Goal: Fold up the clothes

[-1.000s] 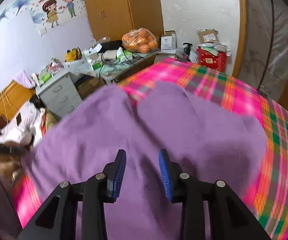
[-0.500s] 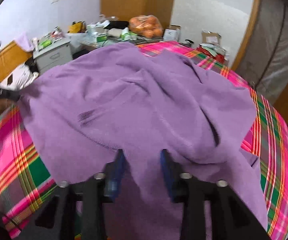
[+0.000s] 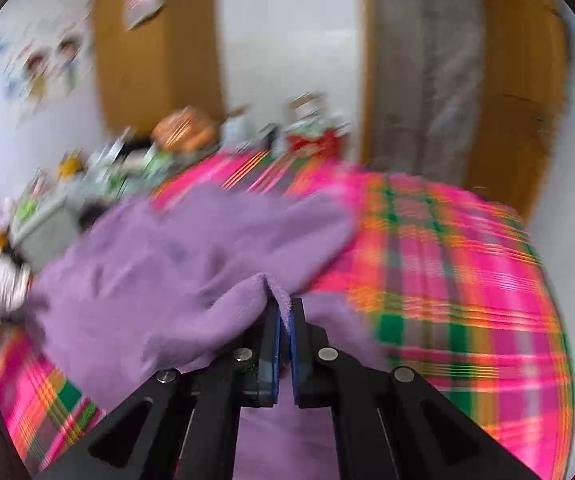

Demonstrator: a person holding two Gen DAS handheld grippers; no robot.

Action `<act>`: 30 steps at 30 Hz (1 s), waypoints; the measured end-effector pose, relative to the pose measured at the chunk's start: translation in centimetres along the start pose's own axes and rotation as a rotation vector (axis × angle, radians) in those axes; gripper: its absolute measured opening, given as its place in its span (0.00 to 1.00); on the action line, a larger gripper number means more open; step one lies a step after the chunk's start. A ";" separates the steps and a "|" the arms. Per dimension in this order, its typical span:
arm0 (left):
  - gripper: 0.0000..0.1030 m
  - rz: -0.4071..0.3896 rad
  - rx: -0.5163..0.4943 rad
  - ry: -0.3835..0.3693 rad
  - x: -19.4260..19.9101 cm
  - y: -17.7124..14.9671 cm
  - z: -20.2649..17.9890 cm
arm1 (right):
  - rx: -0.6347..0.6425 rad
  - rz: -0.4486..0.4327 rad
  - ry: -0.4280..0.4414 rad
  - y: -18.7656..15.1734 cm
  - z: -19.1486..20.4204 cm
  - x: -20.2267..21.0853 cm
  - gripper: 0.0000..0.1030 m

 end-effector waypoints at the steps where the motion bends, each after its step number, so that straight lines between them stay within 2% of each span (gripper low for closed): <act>1: 0.08 0.000 0.003 0.001 0.0 0.0 0.1 | -0.060 -0.038 -0.047 0.4 -2.5 2.0 0.04; 4: 0.08 0.001 0.010 0.005 -0.1 0.0 0.3 | -0.201 -0.142 -0.149 0.9 -8.2 7.5 0.04; 7: 0.08 -0.001 0.012 0.005 -0.1 -0.1 0.3 | -0.291 -0.224 -0.250 0.7 -12.7 12.8 0.04; 10: 0.08 -0.002 0.014 0.006 -0.1 -0.1 0.3 | -0.379 -0.249 -0.395 -0.6 -17.7 17.0 0.04; 12: 0.08 -0.003 0.015 0.006 -0.1 -0.2 0.4 | -0.460 -0.202 -0.478 -2.9 -20.8 17.8 0.04; 14: 0.08 -0.006 0.017 0.006 0.1 -0.2 0.4 | -0.556 -0.099 -0.534 -6.7 -24.1 16.9 0.09; 16: 0.08 -0.010 0.019 0.006 0.2 -0.3 0.4 | -0.693 0.048 -0.561 -11.9 -26.4 15.0 0.14; 18: 0.08 -0.020 0.024 0.010 0.3 -0.3 0.5 | -0.800 0.086 -0.551 -15.5 -26.5 14.3 0.20; 19: 0.08 -0.024 0.028 0.014 0.4 -0.3 0.7 | -0.811 0.082 -0.529 -16.4 -25.8 13.8 0.24; 22: 0.09 -0.043 0.064 0.025 0.6 -0.3 1.6 | -0.811 0.072 -0.453 -18.4 -22.9 12.4 0.25; 24: 0.15 -0.066 0.107 0.022 0.9 -0.2 2.4 | -0.803 0.067 -0.402 -19.1 -21.0 11.8 0.26; 30: 0.27 -0.143 0.283 -0.030 2.5 0.2 5.3 | -0.765 0.093 -0.114 -19.0 -12.4 7.5 0.31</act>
Point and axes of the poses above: each gripper's, at about its wrist camera, not at the fingertips, and x roughly against the way its jaws point, z to its left, y to its top, the point moved 8 cm from there along -x, roughly the way its jaws point, and after that the axes turned 13 degrees about x, right-handed, at the moved point
